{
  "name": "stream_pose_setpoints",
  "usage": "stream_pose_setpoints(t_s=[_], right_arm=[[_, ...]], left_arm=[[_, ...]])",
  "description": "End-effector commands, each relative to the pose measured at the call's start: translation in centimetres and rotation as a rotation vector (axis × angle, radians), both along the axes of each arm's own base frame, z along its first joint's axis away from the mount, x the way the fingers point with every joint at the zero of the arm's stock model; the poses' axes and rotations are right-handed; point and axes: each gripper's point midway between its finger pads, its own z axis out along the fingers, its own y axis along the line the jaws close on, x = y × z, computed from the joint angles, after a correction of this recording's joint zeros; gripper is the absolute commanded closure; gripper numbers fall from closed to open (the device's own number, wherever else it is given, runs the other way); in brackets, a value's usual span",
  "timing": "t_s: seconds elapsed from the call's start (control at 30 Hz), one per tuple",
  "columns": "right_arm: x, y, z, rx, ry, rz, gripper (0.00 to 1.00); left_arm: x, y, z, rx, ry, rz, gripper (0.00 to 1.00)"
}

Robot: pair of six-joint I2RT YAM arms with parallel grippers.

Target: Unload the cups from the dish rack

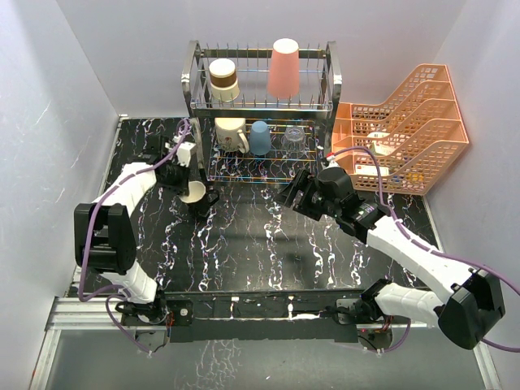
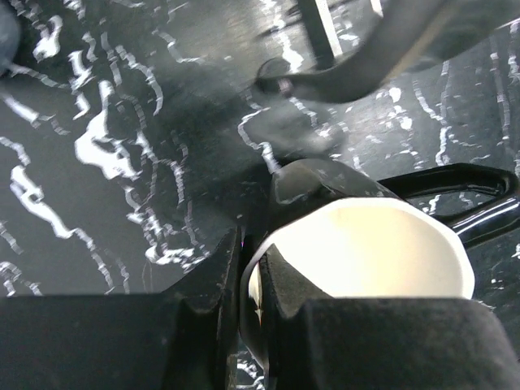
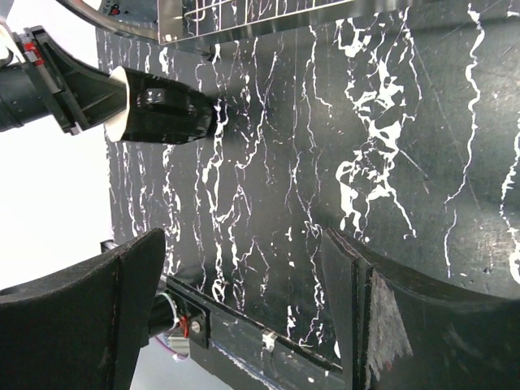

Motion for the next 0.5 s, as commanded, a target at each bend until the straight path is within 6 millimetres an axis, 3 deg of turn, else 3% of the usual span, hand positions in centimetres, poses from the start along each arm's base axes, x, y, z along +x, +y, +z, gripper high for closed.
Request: stream_pose_setpoints(t_s=[0.0, 0.17, 0.3, 0.47], right_arm=[[1.5, -0.4, 2.2, -0.037, -0.089, -0.019, 0.21], [1.7, -0.6, 1.5, -0.062, -0.087, -0.021, 0.22], [2.4, -0.5, 1.1, -0.093, -0.090, -0.026, 0.22], [4.7, -1.0, 1.5, -0.196, -0.155, -0.044, 0.20]], left_arm=[[0.8, 4.5, 2.3, 0.088, -0.021, 0.044, 1.00], [2.2, 8.1, 2.5, 0.127, -0.038, 0.083, 1.00], [3.6, 9.2, 2.1, 0.146, -0.055, 0.090, 1.00], [5.5, 10.2, 1.6, 0.147, -0.058, 0.116, 1.00]])
